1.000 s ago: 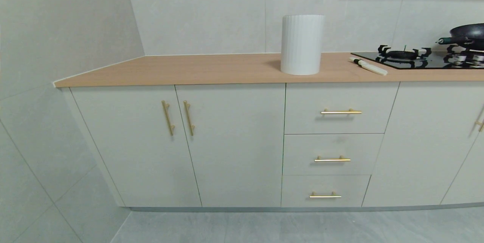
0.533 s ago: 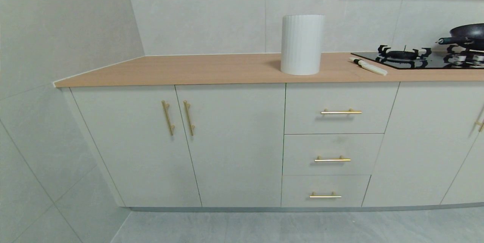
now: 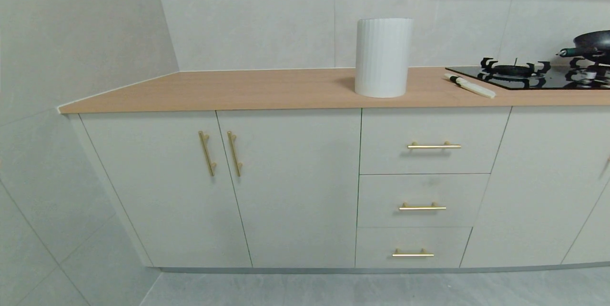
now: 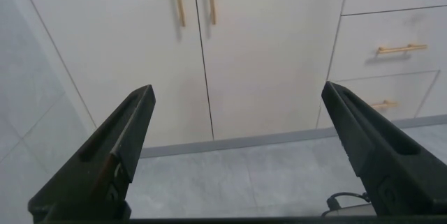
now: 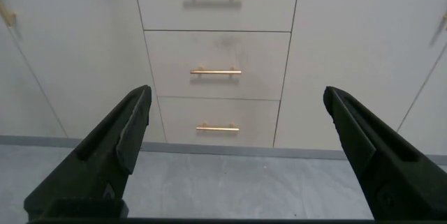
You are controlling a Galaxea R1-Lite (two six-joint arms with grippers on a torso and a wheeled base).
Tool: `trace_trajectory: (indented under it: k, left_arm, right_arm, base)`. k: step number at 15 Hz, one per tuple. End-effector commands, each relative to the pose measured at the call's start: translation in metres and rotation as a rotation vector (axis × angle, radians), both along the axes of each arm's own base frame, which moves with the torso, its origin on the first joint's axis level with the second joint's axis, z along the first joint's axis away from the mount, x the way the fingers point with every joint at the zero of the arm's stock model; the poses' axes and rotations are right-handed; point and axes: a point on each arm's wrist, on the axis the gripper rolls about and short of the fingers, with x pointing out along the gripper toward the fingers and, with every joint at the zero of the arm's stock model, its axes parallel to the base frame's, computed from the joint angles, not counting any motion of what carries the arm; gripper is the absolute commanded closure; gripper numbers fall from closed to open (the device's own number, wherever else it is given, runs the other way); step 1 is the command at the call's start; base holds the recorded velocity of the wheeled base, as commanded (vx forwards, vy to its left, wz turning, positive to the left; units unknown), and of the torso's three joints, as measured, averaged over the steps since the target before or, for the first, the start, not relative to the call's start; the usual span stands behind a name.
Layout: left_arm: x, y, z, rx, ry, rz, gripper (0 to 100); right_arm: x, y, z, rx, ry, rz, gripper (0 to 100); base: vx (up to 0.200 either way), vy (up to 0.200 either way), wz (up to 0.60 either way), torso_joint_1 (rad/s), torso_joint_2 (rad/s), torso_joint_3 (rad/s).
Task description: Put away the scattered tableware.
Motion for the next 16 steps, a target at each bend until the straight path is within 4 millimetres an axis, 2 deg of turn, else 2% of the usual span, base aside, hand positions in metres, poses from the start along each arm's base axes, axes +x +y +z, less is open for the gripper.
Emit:
trace_trajectory:
  k: [1, 16]
  left_arm:
    - [0.0, 0.0, -0.0001, 0.0, 0.001, 0.0, 0]
    - [0.0, 0.0, -0.0001, -0.002, 0.001, 0.0, 0]
  right_arm:
    - [0.0002, 0.0, 0.0, 0.0, 0.004, -0.001, 0]
    - [0.0002, 0.0, 0.0, 0.0, 0.004, -0.001, 0]
  base:
    - [0.2, 0.0, 0.0, 0.007, 0.01, 0.002]
    - [0.2, 0.0, 0.0, 0.003, 0.0, 0.003]
